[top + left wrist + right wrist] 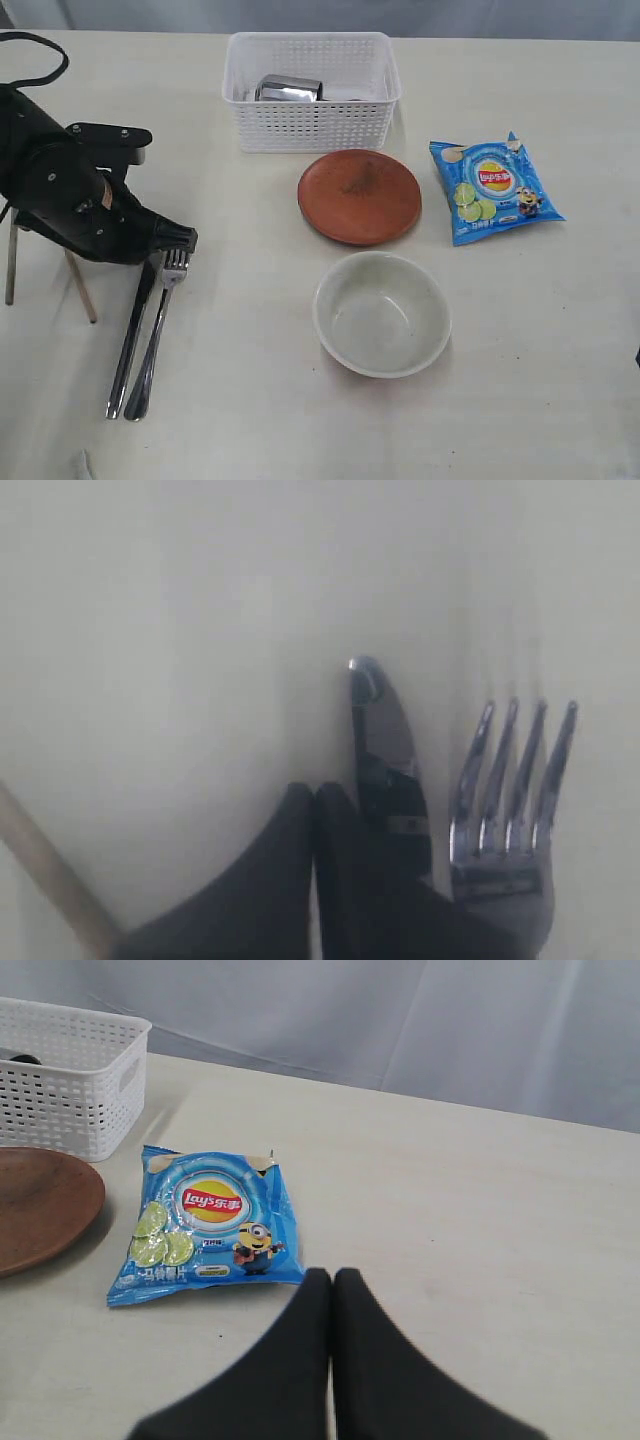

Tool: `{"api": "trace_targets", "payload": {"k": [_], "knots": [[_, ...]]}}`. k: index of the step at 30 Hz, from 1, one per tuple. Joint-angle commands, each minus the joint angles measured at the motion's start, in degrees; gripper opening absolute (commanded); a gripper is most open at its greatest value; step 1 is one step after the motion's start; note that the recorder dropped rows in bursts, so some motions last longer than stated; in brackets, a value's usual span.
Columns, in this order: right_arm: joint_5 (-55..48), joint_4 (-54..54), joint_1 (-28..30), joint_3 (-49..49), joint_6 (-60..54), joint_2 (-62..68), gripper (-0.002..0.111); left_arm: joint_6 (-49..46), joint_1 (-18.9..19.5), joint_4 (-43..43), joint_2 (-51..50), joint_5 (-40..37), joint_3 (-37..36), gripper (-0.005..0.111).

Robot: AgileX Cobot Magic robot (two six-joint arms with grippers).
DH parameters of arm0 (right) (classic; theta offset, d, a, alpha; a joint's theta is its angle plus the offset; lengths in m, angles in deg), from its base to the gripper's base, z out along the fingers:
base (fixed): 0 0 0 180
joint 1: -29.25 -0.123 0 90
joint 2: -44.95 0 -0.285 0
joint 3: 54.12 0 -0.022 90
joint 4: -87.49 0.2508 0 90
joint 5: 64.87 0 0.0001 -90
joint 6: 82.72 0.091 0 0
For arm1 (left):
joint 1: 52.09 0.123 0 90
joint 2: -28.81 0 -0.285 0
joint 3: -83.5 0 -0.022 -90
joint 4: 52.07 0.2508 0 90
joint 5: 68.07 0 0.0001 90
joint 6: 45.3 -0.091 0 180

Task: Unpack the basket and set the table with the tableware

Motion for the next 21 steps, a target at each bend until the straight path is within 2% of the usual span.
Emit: {"api": "trace_targets", "payload": {"k": [1,8,11,17,21], "knots": [[0.2,-0.3,0.0,0.2,0.0,-0.2,0.000,-0.1,0.2,0.3,1.8,-0.5,-0.3,0.000],[0.2,-0.3,0.0,0.2,0.0,-0.2,0.000,-1.2,0.2,1.7,13.0,2.3,-0.4,0.000],[0.2,-0.3,0.0,0.2,0.0,-0.2,0.000,-3.7,0.2,1.7,19.3,6.0,-1.6,0.000],[0.2,-0.3,0.0,0.2,0.0,-0.2,0.000,-4.9,0.2,1.7,34.0,17.7,-8.2,0.000],[0.2,-0.3,0.0,0.2,0.0,-0.2,0.000,-6.6,0.2,1.7,43.7,19.0,-12.3,0.000]]}}
